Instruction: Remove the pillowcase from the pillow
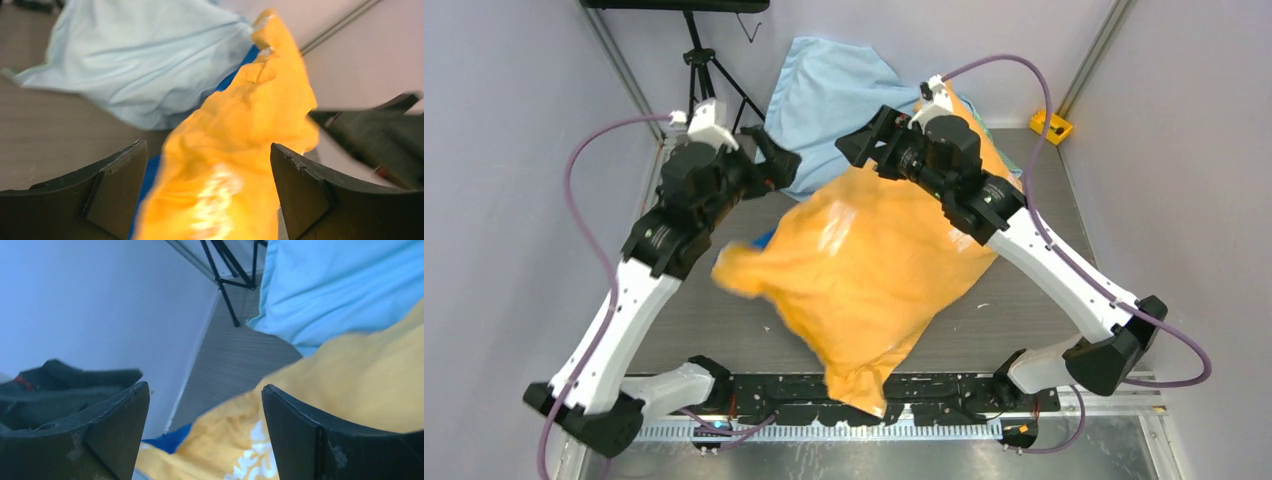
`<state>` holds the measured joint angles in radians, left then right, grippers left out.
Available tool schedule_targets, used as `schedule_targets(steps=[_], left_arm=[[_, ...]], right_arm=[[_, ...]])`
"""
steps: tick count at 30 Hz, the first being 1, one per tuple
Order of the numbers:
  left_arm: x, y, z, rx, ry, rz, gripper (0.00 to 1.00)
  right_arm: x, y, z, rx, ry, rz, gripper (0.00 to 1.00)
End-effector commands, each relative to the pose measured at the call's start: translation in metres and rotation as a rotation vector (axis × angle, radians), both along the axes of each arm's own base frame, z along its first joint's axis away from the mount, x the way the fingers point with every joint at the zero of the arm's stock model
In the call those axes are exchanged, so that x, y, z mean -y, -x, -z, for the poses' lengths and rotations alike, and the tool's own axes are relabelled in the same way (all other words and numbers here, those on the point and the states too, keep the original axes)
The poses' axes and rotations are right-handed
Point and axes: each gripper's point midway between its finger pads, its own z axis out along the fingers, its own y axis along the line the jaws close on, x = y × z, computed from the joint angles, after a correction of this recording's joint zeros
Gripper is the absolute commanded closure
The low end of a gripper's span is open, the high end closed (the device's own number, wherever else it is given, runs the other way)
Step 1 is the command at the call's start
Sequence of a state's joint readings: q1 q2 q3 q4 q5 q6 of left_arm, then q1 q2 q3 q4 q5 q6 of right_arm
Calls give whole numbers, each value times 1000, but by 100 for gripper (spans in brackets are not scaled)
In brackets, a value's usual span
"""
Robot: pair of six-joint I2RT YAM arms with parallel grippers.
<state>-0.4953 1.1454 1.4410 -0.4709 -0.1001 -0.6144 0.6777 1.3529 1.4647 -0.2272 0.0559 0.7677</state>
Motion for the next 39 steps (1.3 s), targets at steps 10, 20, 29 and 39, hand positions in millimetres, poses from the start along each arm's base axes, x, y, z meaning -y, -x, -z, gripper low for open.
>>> schedule_targets(steps=[10, 20, 29, 39], left_arm=[[-37, 105, 117, -341, -79, 60, 6], [-24, 141, 226, -633, 3, 106, 8], [-16, 112, 277, -656, 27, 77, 11], [-91, -7, 237, -492, 97, -247, 30]], right_arm=[[182, -7, 28, -134, 344, 355, 12], [213, -33, 128, -422, 321, 300, 16], [220, -36, 182, -531, 441, 266, 50], [98, 41, 158, -425, 412, -47, 100]])
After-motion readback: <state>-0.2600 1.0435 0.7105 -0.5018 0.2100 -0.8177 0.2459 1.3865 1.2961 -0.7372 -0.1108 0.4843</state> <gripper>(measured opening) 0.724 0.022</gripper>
